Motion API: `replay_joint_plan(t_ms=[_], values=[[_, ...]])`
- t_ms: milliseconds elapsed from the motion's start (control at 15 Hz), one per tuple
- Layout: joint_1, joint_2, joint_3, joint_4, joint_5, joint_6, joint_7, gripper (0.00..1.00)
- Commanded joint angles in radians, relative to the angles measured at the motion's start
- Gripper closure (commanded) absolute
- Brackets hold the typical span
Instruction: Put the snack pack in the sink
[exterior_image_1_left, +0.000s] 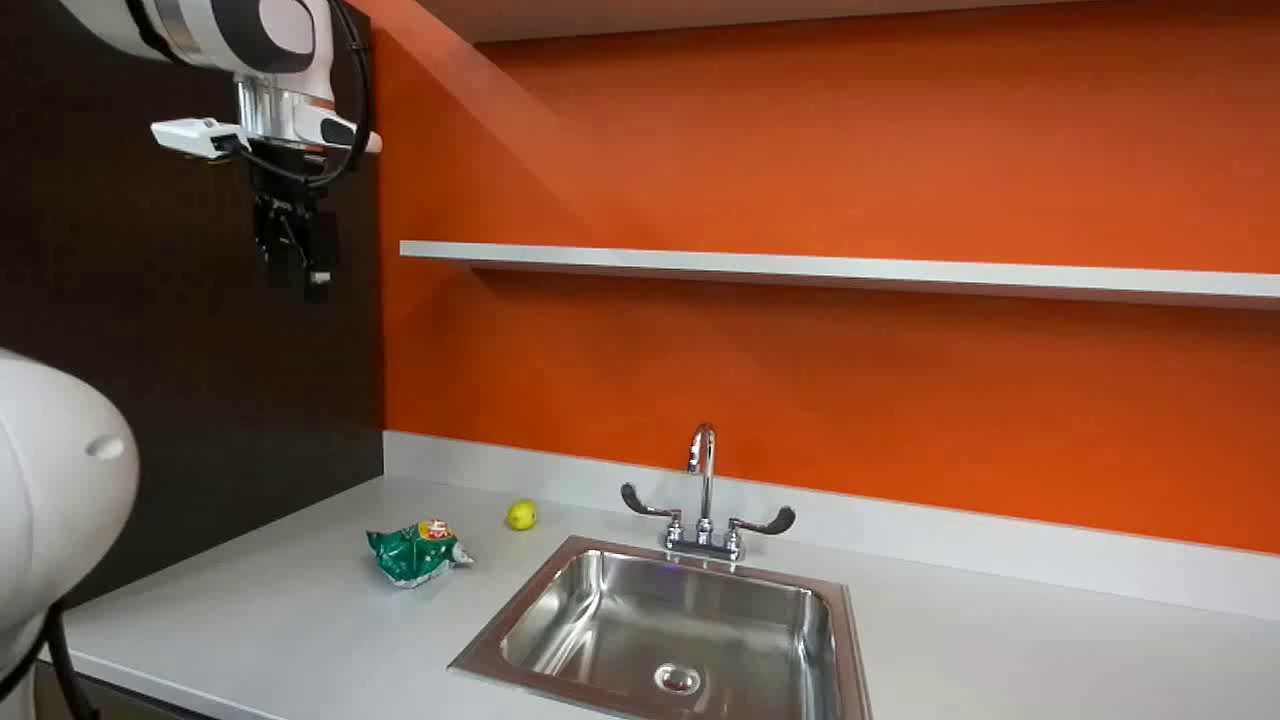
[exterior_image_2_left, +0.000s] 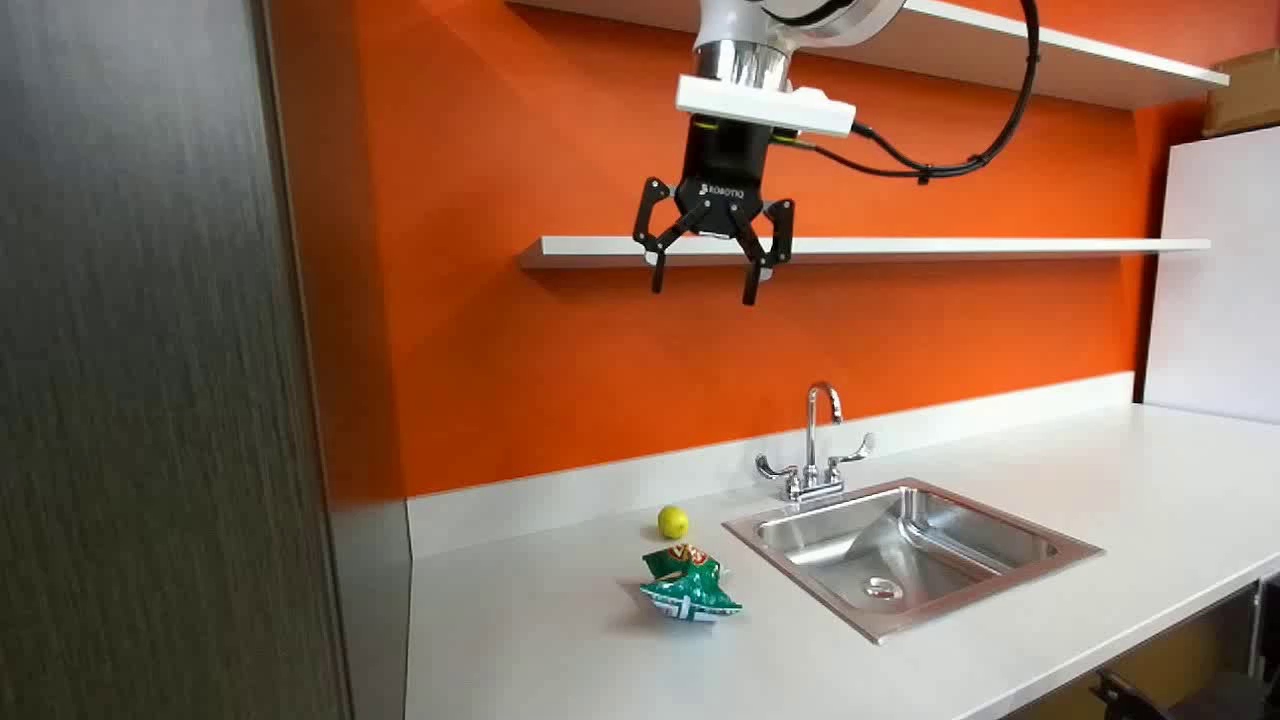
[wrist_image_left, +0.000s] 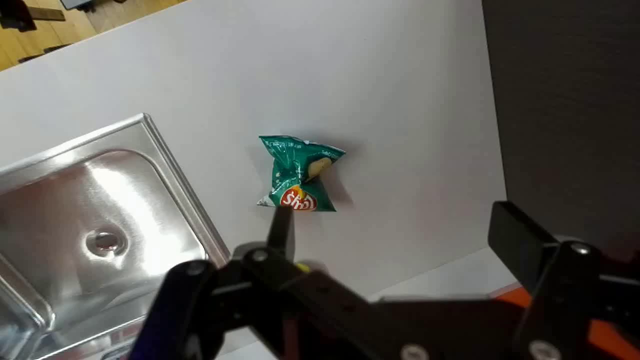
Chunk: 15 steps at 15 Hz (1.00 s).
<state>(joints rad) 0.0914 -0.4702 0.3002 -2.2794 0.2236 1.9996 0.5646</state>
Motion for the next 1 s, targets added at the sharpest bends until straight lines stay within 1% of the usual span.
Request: replay_joint_plan(t_ms=[0, 200, 400, 667, 933], values=[[0.011, 0.002, -0.009, 0.002, -0.006, -0.002, 0.005, 0.00], [0.011, 0.002, -0.009, 0.002, -0.006, -0.002, 0.005, 0.00], [-0.005, 0.038, -0.002, -0.002, -0.041, 0.017, 0.014, 0.00], [-0.009, 0.118, -0.005, -0.029, -0.074, 0.065, 0.011, 0.00], [-0.002, 0.225, -0.015, -0.058, -0.107, 0.154, 0.011, 0.00]])
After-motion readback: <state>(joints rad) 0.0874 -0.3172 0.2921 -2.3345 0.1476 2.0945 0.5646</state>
